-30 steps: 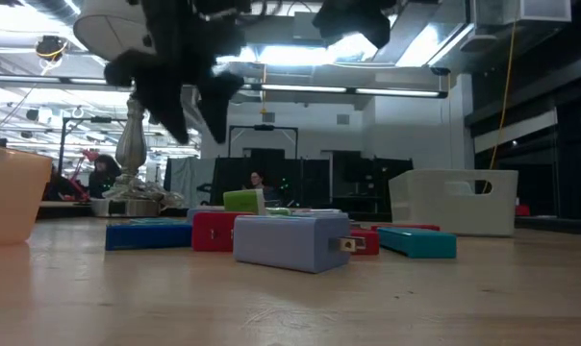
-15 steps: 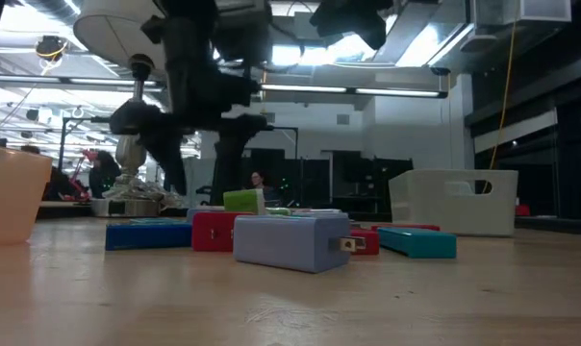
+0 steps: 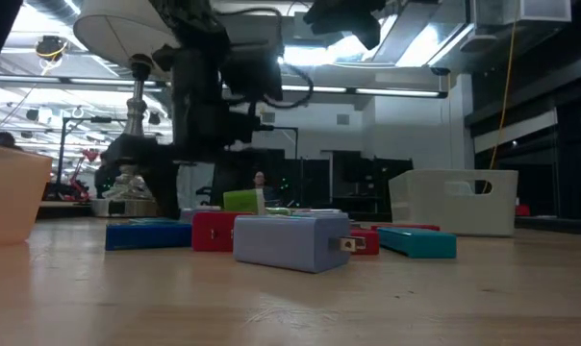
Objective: Pick & Place Office items
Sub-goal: Put the top left light blue charger adapter into the orange bin
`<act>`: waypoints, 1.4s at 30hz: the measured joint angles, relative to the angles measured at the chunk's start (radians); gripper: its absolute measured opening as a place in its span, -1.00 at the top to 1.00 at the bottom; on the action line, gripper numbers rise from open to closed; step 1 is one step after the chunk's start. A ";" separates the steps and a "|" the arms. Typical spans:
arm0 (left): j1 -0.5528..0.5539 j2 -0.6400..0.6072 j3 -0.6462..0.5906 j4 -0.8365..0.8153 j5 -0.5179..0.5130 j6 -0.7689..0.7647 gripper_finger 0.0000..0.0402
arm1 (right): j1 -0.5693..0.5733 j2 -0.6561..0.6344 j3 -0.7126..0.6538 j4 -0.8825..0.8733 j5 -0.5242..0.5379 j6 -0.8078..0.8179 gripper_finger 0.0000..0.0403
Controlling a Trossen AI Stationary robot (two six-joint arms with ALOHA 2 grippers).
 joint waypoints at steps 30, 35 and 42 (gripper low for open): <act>0.268 -0.519 0.036 -0.106 0.188 -0.606 -0.06 | -0.179 -0.316 0.168 -0.065 -0.140 -0.235 0.50; 0.230 -0.714 0.036 -0.126 0.189 -0.778 -0.06 | -0.179 -0.459 0.168 -0.205 -0.021 -0.208 0.50; -0.003 -0.908 0.036 -0.226 0.158 -1.114 -0.06 | -0.166 -0.587 0.143 -0.371 0.146 -0.129 0.50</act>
